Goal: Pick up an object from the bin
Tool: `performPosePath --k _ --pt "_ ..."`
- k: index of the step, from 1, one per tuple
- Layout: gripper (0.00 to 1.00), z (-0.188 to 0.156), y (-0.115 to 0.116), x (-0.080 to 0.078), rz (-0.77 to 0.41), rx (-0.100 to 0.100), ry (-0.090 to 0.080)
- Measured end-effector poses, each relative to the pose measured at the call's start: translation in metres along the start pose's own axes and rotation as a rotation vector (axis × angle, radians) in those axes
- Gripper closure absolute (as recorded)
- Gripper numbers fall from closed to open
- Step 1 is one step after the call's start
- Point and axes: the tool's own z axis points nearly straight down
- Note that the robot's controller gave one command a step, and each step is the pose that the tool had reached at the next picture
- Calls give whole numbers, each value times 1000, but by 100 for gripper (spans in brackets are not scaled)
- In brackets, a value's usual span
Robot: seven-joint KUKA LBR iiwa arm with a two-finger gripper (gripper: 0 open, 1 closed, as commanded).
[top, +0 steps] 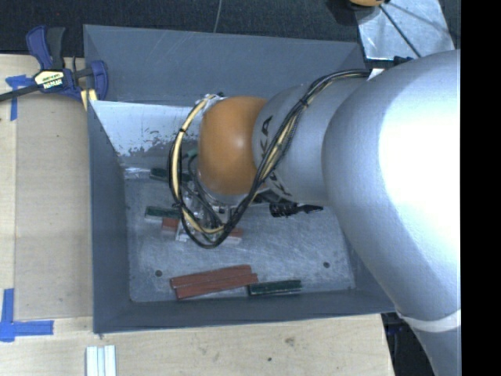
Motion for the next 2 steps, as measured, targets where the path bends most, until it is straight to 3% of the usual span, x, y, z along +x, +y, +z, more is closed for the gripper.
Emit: performPosePath --k 2 --pt "100 -21 -2 3 0 13 23"
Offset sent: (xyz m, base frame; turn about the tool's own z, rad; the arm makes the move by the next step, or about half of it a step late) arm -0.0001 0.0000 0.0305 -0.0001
